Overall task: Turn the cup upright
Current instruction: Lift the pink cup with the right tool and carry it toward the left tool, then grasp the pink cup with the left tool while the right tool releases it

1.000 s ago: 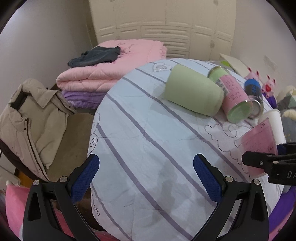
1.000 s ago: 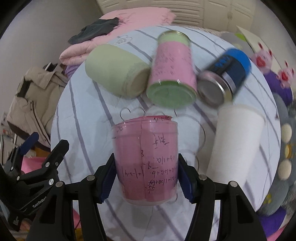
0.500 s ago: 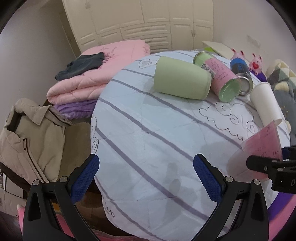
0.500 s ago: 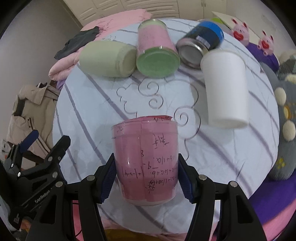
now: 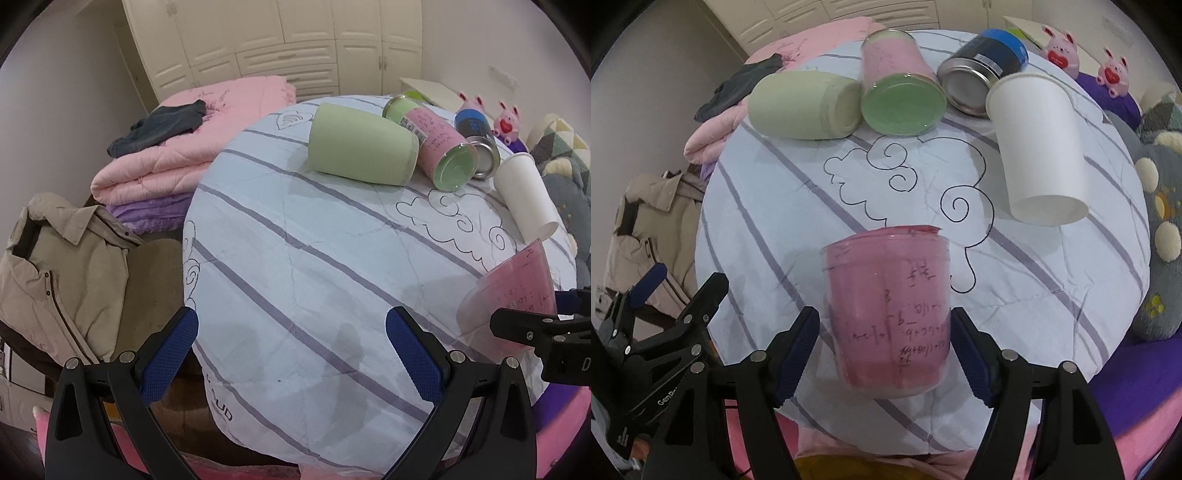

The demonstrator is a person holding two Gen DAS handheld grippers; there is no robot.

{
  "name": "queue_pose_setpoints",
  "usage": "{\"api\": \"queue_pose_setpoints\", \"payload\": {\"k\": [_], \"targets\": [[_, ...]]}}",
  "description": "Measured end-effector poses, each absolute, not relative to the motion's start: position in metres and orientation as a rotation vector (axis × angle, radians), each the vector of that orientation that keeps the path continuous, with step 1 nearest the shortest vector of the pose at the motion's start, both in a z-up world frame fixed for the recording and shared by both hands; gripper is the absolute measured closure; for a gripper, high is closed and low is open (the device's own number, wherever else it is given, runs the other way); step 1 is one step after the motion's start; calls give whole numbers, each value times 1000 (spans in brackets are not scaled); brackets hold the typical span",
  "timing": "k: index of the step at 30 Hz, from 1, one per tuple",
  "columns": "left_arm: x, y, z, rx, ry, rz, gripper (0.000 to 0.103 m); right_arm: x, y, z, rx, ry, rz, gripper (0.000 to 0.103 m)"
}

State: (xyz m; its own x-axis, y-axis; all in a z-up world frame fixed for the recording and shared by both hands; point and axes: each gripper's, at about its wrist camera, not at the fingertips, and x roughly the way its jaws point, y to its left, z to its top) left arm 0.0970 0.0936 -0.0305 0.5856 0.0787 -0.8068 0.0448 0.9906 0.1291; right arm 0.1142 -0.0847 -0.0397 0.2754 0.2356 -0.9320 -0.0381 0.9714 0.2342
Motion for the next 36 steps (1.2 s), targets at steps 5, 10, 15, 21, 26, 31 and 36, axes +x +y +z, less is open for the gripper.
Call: {"api": "queue_pose_setpoints", "payload": {"k": [5,10,15,21,26,31,36], "targets": [[94,95,-26,138,942,39,0,112,-86,-34,162,1272,194,30],[89,94,-20,132,931,48,0,108,-93,-27,162,1255,195,30],[85,87,-15,128,924,46,0,101,-102,-18,170,1237,208,30],[79,73,-10,109,931,41,0,94,-117,-8,192,1218,217,30],[75,55,-7,62,950,-13,0,89,-136,-2,198,1199,203,30],[75,31,-5,55,972,-34,0,87,-161,0,215,1185,178,30],[74,8,-4,41,987,-54,0,89,-181,-3,230,1188,171,30]]}}
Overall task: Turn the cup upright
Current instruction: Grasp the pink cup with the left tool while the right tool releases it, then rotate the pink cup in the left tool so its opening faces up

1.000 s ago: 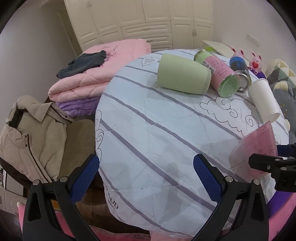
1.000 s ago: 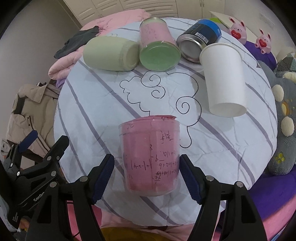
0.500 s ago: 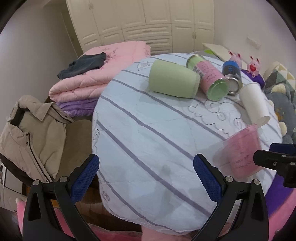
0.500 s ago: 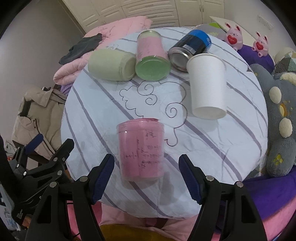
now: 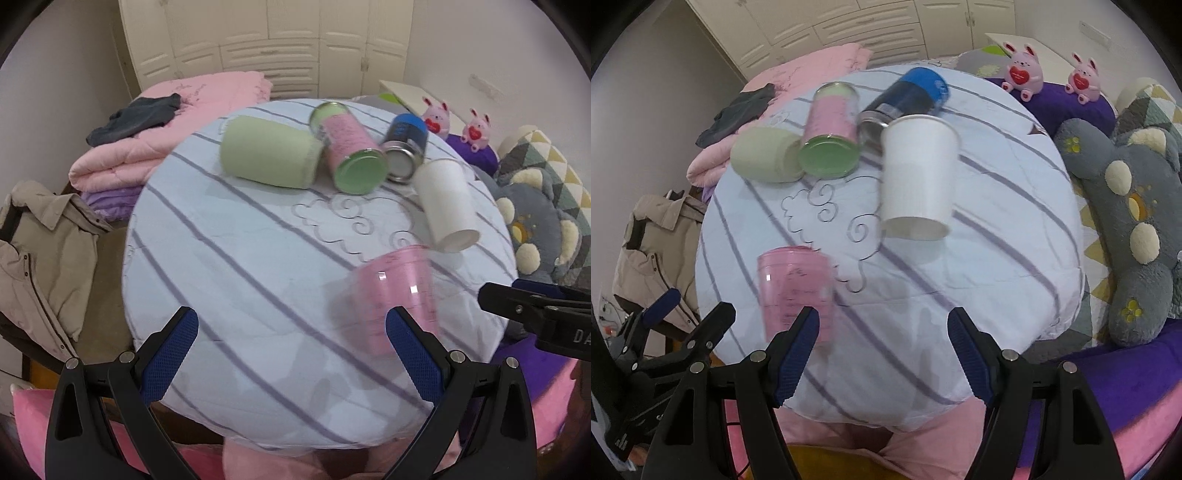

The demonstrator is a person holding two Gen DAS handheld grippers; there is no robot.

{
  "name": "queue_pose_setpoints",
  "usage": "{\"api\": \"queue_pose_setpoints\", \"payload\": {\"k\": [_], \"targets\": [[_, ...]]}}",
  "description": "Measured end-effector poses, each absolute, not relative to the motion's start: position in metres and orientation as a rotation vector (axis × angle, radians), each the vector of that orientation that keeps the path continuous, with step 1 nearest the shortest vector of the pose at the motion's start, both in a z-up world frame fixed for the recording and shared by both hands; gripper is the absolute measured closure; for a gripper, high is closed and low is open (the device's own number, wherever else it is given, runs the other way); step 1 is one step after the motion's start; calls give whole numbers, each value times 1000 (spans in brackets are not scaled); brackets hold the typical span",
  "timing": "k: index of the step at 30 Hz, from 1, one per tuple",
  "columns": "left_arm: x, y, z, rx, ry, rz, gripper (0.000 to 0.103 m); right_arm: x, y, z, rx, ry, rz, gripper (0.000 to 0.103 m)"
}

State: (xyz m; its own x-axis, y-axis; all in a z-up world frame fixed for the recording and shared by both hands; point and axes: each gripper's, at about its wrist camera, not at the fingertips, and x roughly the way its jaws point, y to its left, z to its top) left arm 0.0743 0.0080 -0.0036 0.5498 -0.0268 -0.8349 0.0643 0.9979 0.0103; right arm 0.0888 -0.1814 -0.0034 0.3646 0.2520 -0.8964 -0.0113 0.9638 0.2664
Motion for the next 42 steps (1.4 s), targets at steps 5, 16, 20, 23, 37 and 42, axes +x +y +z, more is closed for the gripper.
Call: {"api": "queue_pose_setpoints", "payload": {"k": [5,16,20,23,37,42], "targets": [[77,-15,-4,42,1010,-61,0,91,-201,-7,272,1173,194,30],[90,-52,-14,63,1066,-36,0,105,-228,-28,295,1206,224,29],[95,-55,-16,50,1081,-15,0,110,-234,-33,281,1217,222,29],[101,-56,-19,30,1099,0,0,113,-237,-36,276,1225,225,29],[124,-54,-33,-38,1187,90,0,136,-239,-53,242,1281,271,29],[127,-55,-37,-49,1208,100,0,142,-237,-54,219,1290,287,29]]}}
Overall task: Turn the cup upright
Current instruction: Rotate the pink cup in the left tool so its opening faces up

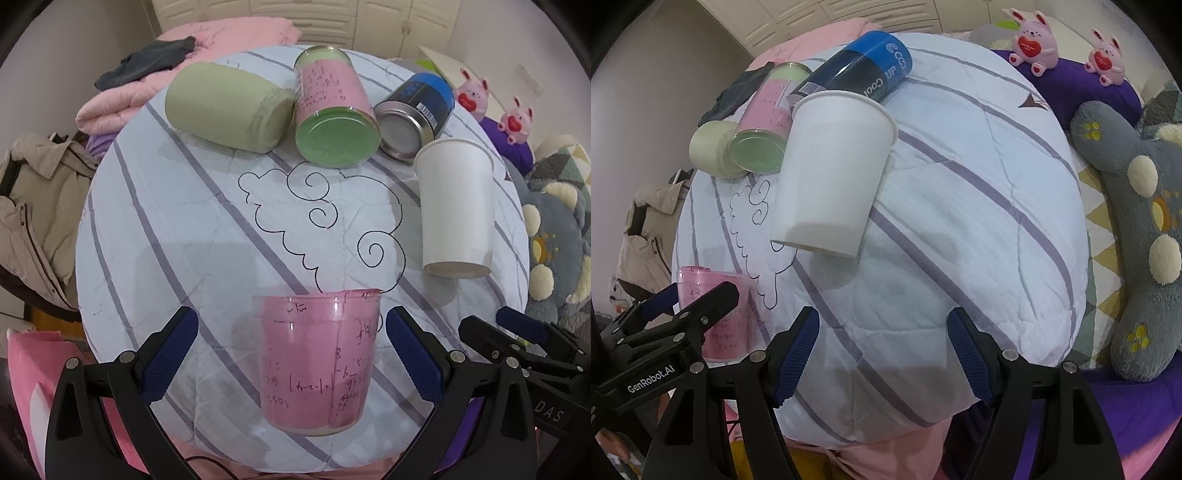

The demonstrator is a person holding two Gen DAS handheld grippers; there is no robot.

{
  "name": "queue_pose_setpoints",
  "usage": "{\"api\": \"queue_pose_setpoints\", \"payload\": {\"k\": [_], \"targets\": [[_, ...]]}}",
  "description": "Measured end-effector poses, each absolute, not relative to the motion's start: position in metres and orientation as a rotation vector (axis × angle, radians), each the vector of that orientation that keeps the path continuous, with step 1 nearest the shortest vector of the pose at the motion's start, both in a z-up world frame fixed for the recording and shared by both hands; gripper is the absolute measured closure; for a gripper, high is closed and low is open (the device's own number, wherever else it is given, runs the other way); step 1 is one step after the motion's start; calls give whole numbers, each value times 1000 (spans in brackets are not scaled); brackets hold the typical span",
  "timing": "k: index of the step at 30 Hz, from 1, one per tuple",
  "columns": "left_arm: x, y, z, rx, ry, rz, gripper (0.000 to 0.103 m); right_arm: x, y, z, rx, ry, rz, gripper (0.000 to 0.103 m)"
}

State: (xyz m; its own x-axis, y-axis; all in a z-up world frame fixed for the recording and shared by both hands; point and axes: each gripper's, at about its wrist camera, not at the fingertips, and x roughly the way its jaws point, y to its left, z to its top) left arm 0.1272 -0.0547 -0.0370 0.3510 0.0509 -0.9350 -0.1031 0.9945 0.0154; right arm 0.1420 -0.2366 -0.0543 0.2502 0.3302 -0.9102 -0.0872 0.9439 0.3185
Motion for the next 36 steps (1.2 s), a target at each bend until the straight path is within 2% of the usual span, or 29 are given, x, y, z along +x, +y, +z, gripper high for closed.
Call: {"api": "queue_pose_setpoints", "payload": {"k": [6,8,9,10,28,36], "targets": [[133,-56,-43,-29,1239,126,1,146,-237,-53,198,1285,293,29],[132,-56,-46,-38,1255,117,18,147,-237,-53,195,1283,295,29],[132,-56,-48,-44,1272,106,34,147,-237,-53,195,1284,296,29],[132,-56,-49,-41,1285,104,36,147,-237,-53,194,1284,294,29],[135,-48,-16,-36,1103,82,37,143,-237,-48,178,1281,279,29],[146,-47,-28,-15,1119,83,35,142,-239,-48,175,1288,258,29]]}}
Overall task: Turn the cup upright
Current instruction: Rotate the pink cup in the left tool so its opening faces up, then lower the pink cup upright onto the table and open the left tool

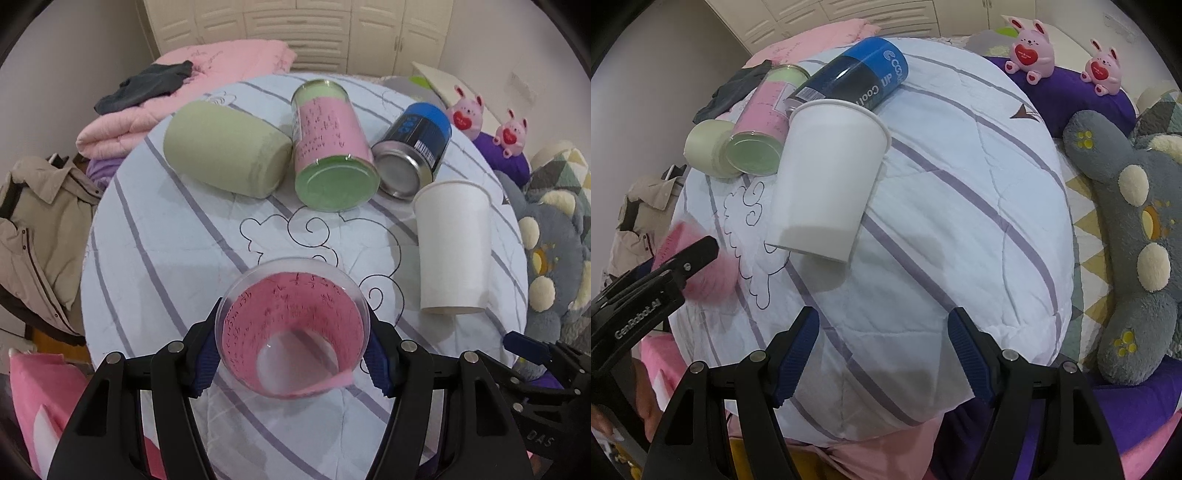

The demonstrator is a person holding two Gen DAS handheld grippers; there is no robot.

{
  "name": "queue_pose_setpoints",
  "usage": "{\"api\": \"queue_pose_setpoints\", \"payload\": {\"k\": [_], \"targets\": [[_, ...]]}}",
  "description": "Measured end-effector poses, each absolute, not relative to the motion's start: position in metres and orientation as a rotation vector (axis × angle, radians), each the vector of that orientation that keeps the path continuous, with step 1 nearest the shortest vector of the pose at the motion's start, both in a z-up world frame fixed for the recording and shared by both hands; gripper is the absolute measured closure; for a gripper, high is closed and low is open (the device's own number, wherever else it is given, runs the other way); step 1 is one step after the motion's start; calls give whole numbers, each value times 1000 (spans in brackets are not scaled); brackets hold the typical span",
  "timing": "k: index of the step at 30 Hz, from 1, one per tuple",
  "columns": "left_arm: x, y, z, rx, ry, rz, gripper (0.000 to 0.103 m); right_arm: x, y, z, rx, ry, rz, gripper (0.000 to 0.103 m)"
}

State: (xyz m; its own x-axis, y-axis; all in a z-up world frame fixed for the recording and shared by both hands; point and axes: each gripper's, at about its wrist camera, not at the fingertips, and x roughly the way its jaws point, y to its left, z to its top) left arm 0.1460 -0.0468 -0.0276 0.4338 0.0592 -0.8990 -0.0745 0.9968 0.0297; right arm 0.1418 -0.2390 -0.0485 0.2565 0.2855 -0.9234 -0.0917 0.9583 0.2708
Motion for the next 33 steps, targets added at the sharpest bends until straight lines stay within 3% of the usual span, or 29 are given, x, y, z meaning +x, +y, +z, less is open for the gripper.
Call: {"api": "queue_pose_setpoints", "payload": {"k": [3,33], "targets": [[149,-48,-31,5,1126,94,14,142,-240,-50,177,1294,254,29],[115,-57,-7,59,1046,74,14,120,-242,-34,174,1267,233,29]]}}
